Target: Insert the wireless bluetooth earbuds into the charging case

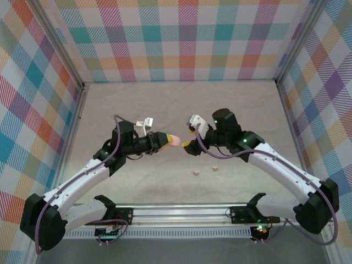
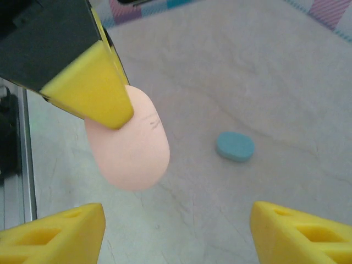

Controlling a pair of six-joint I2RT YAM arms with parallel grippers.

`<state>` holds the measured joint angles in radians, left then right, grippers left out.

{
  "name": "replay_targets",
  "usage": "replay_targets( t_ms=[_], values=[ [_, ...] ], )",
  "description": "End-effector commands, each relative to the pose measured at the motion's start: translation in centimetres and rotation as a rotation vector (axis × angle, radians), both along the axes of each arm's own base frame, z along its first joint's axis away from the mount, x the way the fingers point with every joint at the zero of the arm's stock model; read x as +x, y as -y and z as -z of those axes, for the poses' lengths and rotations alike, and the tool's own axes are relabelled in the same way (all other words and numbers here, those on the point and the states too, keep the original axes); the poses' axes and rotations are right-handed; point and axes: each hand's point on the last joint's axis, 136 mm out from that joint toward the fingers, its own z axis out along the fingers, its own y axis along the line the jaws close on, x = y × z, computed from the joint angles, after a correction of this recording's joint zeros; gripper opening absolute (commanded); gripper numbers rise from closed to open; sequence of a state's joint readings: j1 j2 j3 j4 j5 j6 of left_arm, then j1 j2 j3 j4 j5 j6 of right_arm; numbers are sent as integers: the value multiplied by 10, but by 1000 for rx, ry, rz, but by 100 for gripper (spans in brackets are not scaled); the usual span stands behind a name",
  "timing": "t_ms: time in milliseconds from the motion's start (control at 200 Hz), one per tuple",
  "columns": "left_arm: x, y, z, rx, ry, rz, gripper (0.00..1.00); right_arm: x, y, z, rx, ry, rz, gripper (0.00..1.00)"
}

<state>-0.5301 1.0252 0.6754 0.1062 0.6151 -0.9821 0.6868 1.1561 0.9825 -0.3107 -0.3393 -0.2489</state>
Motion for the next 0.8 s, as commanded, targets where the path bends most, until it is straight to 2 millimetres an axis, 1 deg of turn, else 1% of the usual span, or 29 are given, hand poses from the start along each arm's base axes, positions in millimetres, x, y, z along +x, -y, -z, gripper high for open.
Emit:
replay_targets(
  t_ms=[0,95,220,320,405,580,795],
  values=[
    [7,-10,-14,-73,2,-69,27,-5,-13,-19,154,-1,-48,71],
    [6,-10,-22,-100,9,-70,27,-2,-18,-17,205,-12,-64,70],
    [3,-9,-31,-133,7,-57,28,-5,-31,-19,260,19,-160,70],
    [3,-10,-37,-159,12,-66,29,3,-35,-19,265,52,-157,70],
    [2,-11,-40,-175,14,-75,29,6,-39,-20,268,82,-171,69],
    [4,-11,-45,-231,8,-88,29,6,-46,-21,285,124,-214,66],
    [4,-11,-46,-230,7,-84,29,0,-53,-21,287,164,-266,63]
  ],
)
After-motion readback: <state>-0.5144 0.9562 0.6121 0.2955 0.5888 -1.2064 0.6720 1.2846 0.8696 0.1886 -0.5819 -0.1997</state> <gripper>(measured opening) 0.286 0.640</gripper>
